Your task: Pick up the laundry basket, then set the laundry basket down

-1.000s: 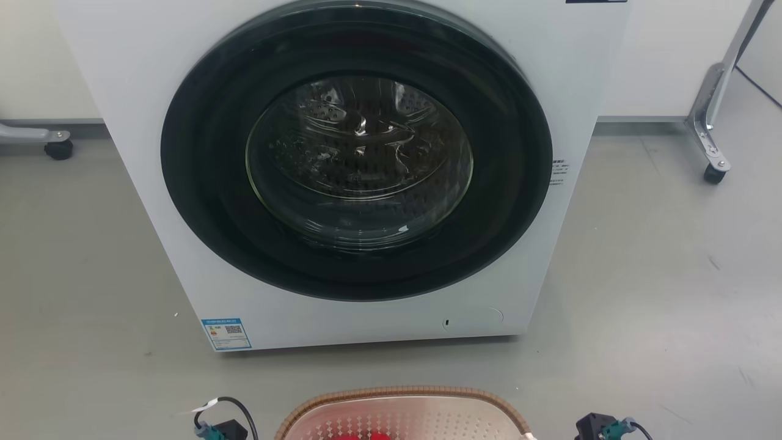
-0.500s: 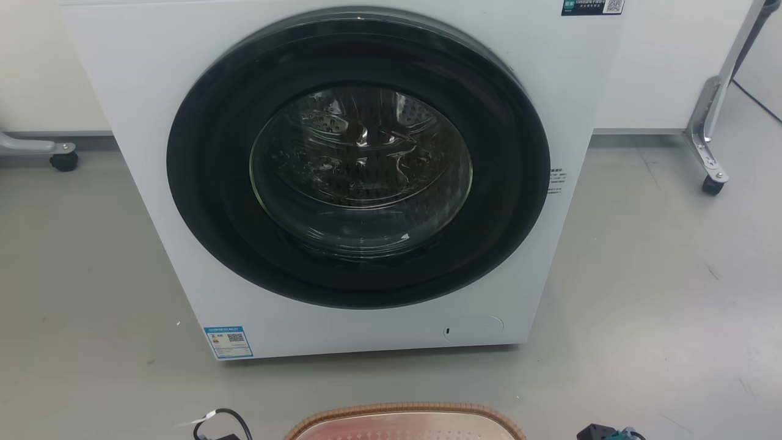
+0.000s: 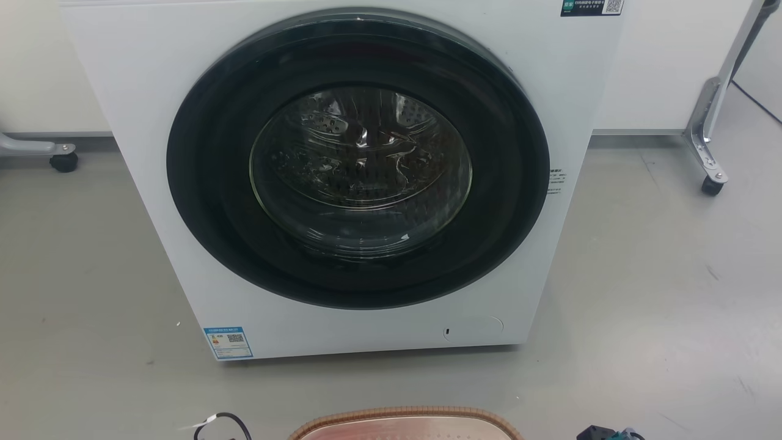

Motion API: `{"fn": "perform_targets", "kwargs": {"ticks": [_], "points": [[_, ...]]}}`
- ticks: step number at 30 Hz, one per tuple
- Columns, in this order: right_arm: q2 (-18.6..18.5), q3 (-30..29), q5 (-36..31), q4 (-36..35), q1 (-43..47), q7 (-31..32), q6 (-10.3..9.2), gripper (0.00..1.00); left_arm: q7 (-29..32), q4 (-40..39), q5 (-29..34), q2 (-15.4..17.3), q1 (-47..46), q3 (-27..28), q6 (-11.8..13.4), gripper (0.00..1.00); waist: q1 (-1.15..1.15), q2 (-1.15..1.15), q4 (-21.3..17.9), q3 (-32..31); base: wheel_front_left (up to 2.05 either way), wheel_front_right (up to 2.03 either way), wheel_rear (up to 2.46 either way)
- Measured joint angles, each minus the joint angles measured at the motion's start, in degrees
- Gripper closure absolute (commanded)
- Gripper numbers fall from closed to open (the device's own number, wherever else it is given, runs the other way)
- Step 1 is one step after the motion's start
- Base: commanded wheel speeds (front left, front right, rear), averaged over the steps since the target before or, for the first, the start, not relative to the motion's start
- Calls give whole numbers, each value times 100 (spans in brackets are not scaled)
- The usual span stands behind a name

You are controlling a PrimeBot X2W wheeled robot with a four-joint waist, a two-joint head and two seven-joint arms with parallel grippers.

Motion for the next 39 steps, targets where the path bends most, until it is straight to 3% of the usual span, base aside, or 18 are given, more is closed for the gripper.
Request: {"fn": "perform_targets", "kwargs": {"ticks": [39], "points": [[-58, 151, 130, -108, -39, -170, 0, 100, -143, -78, -224, 11, -21, -230, 56, 100, 0, 0, -47, 221, 0, 0, 0]]}}
